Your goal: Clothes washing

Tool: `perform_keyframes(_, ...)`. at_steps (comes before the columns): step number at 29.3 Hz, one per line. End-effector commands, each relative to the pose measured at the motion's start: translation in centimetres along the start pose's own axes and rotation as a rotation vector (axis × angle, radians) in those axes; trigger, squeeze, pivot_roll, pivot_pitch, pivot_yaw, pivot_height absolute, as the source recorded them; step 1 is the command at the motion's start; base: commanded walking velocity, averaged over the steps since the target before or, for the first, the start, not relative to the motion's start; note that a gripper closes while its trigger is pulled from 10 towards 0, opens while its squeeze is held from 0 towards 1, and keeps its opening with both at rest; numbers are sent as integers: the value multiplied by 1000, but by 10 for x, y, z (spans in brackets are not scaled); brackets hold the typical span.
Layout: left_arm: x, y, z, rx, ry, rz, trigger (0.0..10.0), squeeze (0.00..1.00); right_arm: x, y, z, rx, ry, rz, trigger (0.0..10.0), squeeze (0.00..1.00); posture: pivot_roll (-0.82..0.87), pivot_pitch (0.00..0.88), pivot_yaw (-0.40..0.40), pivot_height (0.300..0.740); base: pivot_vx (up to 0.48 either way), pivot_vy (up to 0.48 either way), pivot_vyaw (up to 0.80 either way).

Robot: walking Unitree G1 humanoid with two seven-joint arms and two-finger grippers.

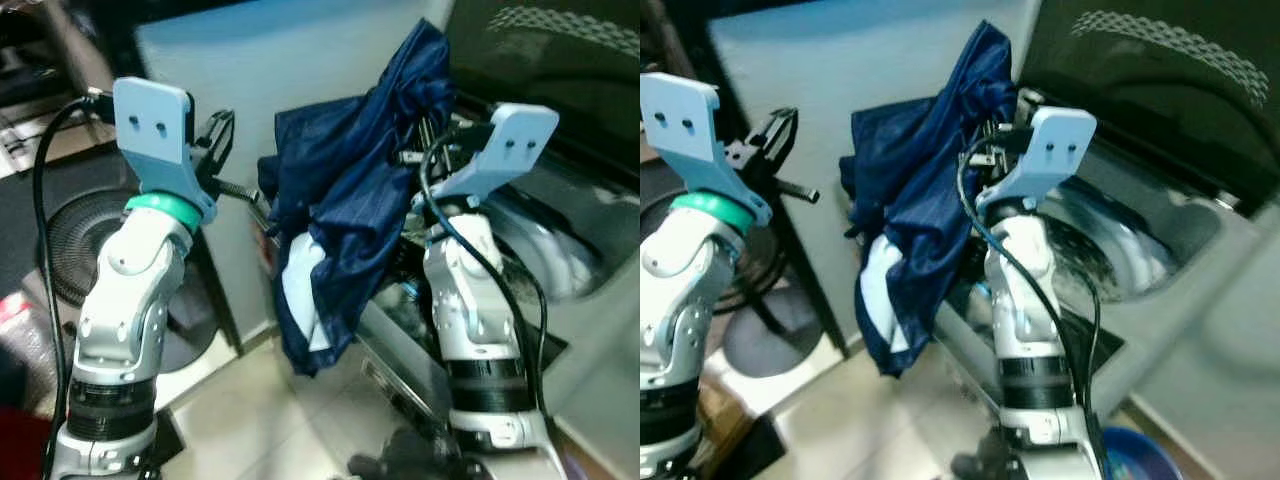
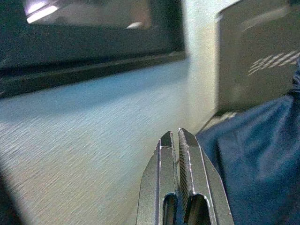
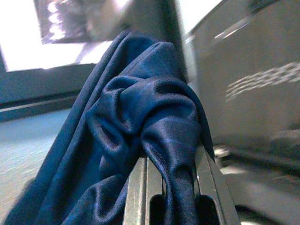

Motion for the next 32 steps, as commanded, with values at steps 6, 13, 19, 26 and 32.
perform_keyframes(6, 0, -2, -1, -3, 14, -1, 10000, 0, 19, -6, -4, -1, -29, 84, 10000, 0, 64, 0, 84, 740, 0, 0, -788)
perform_keyframes(13, 1, -3, -2, 1, 33, -2, 10000, 0, 21, -8, -5, 0, -33, 95, 10000, 0, 65, 0, 88, 740, 0, 0, -788)
perform_keyframes(19, -1, -3, -2, 5, 52, -10, 10000, 0, 20, -7, -5, 0, -30, 89, 10000, 0, 65, 0, 90, 740, 0, 0, -788)
perform_keyframes(26, 0, -3, -3, 13, 56, -11, 10000, 0, 18, -7, -4, -3, -35, 85, 10000, 0, 68, 0, 89, 740, 0, 0, -788)
perform_keyframes(32, -1, -3, -5, 28, 66, -20, 10000, 0, 12, -7, -5, -2, 7, 52, 10000, 0, 69, 0, 88, 740, 0, 175, -394)
Point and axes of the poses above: a point about 5 cm out from each wrist's last joint towards the gripper, its own y axis pointing back from the gripper into the wrist, its own x axis along the axis of the wrist's last joint, z = x × y, the point moved 1 cm from there along -y, pointing out of the wrist towards the gripper, and after that the axes turned 5 degrees about y, right-handed, at the moved point
